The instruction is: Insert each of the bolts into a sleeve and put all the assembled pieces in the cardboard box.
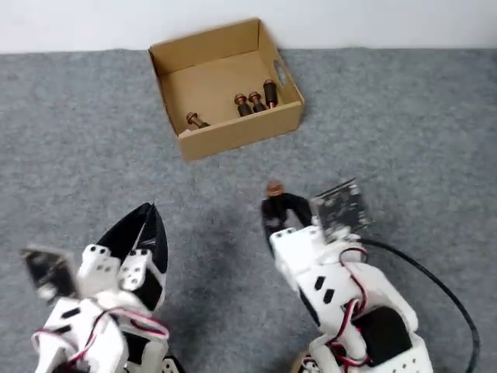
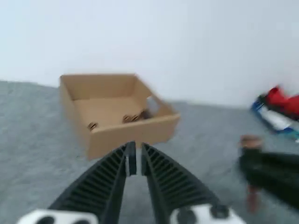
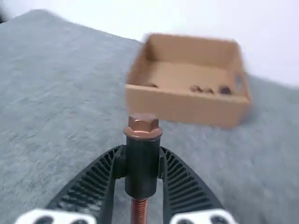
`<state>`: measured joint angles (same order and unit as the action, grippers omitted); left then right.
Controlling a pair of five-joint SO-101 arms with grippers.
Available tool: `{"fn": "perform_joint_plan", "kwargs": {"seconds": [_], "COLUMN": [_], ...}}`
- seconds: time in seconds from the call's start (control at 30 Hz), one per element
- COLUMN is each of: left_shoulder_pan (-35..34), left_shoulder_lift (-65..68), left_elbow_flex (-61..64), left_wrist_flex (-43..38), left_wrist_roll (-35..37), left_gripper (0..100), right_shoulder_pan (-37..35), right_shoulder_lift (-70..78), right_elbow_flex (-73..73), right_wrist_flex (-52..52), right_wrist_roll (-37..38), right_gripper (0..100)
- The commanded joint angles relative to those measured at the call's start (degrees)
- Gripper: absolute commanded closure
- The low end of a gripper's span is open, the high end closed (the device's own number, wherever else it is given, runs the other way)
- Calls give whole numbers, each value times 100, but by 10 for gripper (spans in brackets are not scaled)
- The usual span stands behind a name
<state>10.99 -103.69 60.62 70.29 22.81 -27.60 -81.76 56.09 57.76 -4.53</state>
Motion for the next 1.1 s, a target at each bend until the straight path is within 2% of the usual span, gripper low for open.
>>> {"fn": "perform_joint_plan", "kwargs": {"seconds": [0.0, 0.17, 0.27, 0.63, 0.77, 1.07], "left_shoulder_pan": [-325, -747, -1020, -1653, -1618, -1662], "left_shoulder_lift": [-44, -44, -44, -26, -44, -26], "left_elbow_flex": [576, 1631, 2141, 3591, 3582, 3582], "left_wrist_flex": [-35, -44, -44, -1055, -1011, -1002], "left_wrist_roll": [-563, -1116, -1345, -2048, -2057, -2057], "left_gripper": [996, 995, 995, 995, 995, 994], "right_shoulder_pan": [655, 1288, 1560, 1692, 1692, 1270], "right_shoulder_lift": [-4, 268, 787, 3978, 5121, 7284], "right_elbow_flex": [-185, -782, -1442, -4352, -5424, -6848], "right_wrist_flex": [242, 1059, 1209, 1165, 822, -716], "right_wrist_roll": [-598, -1204, -1371, -1345, -1284, -343], "right_gripper": [991, 991, 991, 991, 991, 991]}}
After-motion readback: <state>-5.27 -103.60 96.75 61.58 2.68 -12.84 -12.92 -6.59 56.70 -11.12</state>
